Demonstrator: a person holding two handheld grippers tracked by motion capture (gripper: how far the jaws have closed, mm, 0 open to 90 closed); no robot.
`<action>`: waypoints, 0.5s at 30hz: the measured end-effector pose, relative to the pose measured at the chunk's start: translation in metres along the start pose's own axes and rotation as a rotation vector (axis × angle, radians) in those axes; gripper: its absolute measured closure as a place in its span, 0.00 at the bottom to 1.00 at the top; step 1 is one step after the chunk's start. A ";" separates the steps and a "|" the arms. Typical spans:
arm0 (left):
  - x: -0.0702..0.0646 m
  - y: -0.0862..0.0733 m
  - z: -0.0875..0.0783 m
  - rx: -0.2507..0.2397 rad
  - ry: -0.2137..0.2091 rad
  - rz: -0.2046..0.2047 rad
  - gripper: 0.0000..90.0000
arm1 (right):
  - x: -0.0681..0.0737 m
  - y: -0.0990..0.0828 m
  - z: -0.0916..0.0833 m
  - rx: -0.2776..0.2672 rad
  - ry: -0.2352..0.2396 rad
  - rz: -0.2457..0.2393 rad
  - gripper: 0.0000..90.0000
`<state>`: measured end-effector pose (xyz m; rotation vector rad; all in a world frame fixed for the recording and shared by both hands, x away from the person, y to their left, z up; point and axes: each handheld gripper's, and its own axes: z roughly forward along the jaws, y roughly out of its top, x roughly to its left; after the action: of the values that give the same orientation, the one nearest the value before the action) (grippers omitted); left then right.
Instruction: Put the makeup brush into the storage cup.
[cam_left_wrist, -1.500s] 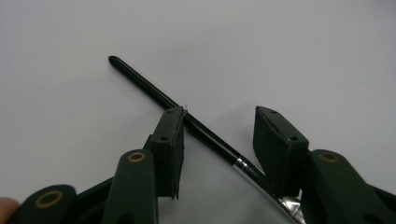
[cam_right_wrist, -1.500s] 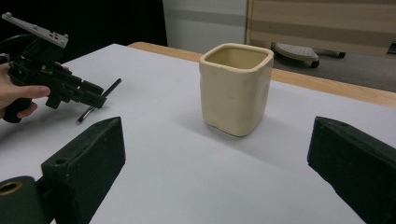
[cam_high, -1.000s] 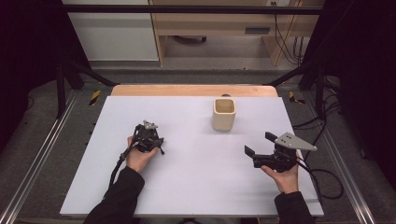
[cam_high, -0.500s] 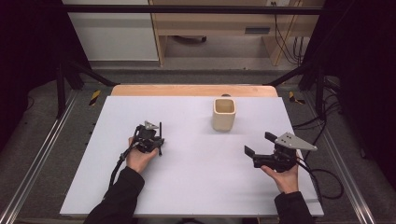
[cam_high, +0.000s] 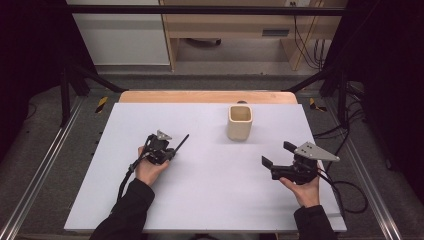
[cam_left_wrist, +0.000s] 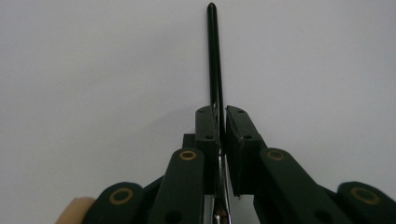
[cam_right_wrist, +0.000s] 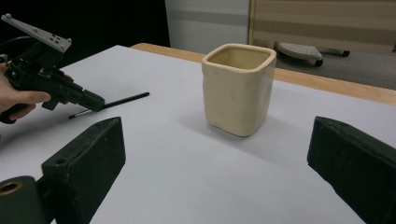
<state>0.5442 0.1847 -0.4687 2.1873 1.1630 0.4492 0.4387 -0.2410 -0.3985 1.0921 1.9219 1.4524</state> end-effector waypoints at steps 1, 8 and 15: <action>0.000 0.000 0.000 0.001 -0.001 0.000 0.93 | 0.000 0.000 0.000 0.001 -0.001 0.001 0.05; 0.002 0.005 -0.009 -0.022 -0.042 -0.003 0.81 | 0.000 0.000 0.000 0.000 0.000 0.000 0.05; 0.001 0.021 -0.024 0.020 -0.090 0.018 0.60 | 0.000 0.000 -0.001 0.003 -0.001 0.000 0.05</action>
<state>0.5446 0.1850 -0.4372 2.2135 1.1045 0.3444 0.4384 -0.2414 -0.3980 1.0944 1.9234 1.4495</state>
